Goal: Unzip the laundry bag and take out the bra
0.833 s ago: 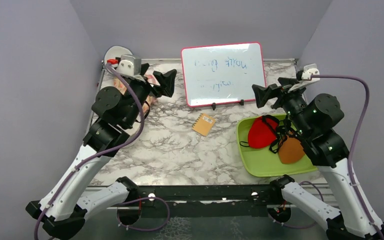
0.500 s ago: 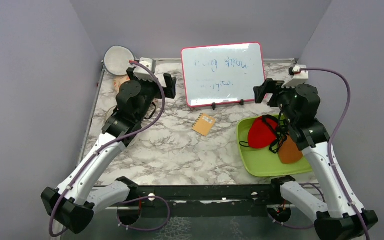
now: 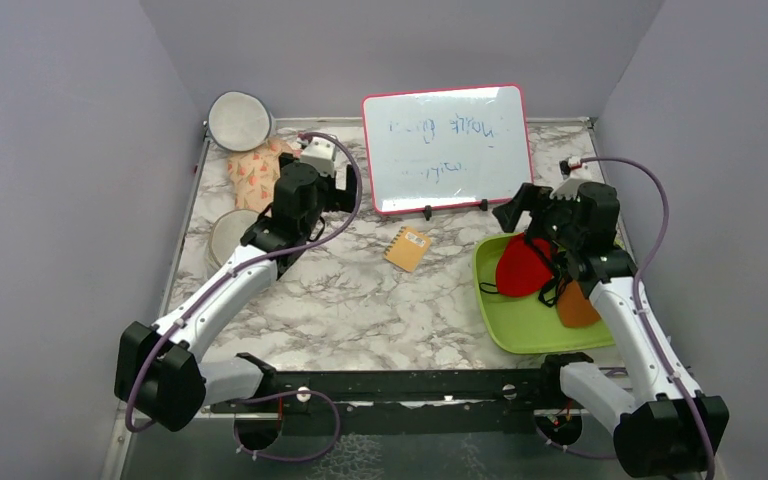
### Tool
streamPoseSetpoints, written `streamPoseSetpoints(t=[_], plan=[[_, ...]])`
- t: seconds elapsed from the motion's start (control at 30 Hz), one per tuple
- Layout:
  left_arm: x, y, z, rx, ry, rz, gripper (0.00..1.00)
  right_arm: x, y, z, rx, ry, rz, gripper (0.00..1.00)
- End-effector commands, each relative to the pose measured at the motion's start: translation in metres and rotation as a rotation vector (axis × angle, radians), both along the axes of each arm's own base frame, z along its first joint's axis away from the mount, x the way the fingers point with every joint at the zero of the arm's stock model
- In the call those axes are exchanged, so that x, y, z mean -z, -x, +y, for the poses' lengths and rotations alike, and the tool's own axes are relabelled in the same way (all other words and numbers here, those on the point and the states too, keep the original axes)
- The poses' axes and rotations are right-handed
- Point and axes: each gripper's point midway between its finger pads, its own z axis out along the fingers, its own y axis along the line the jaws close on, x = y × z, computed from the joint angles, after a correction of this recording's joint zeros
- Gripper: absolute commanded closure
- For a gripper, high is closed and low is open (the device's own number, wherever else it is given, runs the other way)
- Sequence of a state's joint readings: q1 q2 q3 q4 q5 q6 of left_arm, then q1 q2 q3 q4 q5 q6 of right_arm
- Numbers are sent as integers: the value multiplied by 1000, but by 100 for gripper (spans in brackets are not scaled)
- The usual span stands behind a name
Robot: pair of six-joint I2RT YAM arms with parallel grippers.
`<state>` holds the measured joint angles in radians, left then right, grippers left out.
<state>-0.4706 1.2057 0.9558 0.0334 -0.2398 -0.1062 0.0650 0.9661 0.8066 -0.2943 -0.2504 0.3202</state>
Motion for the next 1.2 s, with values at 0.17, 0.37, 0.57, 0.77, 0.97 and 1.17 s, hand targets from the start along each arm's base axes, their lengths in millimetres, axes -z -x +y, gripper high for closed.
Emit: streamPoseSetpoints(t=[0.17, 0.37, 0.57, 0.77, 0.97, 1.17], plan=[[64, 35, 16, -80, -88, 210, 1, -2, 32, 48, -315, -152, -105, 0], [88, 57, 54, -238, -231, 374, 1, -2, 45, 68, -469, -212, -121, 0], [111, 77, 89, -379, -334, 502, 2, -4, 50, 76, -503, -201, -148, 0], [130, 77, 122, -462, -578, 554, 21, -6, 55, 85, -524, -172, -167, 0], [153, 80, 139, -438, -757, 567, 20, -7, 54, 86, -511, -149, -178, 0], [154, 65, 133, -298, -810, 468, 37, -6, 54, 86, -504, -143, -178, 0]])
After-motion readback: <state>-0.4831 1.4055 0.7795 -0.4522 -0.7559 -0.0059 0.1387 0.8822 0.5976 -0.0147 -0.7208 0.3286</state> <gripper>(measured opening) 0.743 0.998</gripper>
